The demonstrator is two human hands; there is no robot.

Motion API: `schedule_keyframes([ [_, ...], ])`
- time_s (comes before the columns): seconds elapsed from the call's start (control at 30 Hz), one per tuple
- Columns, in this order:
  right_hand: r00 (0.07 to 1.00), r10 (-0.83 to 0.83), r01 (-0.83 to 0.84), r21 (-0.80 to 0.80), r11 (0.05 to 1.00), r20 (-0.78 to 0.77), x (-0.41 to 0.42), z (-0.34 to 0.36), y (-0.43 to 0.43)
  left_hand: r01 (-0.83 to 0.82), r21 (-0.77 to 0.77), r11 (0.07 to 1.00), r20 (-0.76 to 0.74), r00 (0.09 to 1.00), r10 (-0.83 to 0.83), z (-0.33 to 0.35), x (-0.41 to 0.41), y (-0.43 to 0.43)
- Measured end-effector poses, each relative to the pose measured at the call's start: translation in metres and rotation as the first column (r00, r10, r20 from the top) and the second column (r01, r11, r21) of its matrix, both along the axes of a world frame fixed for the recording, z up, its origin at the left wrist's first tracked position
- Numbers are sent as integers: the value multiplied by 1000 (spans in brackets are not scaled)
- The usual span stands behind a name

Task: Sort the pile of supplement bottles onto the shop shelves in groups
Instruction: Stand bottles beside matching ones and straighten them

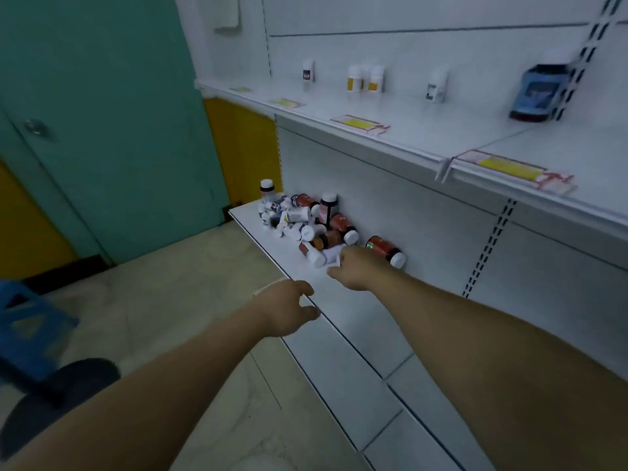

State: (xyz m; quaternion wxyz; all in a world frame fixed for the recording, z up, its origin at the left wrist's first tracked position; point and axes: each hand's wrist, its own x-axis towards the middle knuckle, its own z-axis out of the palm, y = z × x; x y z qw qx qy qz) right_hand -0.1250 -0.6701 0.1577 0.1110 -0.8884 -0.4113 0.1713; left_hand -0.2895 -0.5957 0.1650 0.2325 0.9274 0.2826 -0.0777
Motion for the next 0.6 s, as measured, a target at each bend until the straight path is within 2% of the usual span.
schedule_keyframes([
  [0.13, 992, -103, 106, 27, 994, -78, 48, -18, 54, 19, 12, 1000, 13, 1000, -19, -16, 48, 60],
  [0.37, 978, -203, 205, 26, 979, -47, 97, -54, 125, 173, 227, 959, -108, 983, -152, -48, 122, 178],
  [0.6, 925, -377, 379, 45, 924, -51, 128, -104, 190, 364, 213, 907, -112, 931, -347, -97, 207, 285],
])
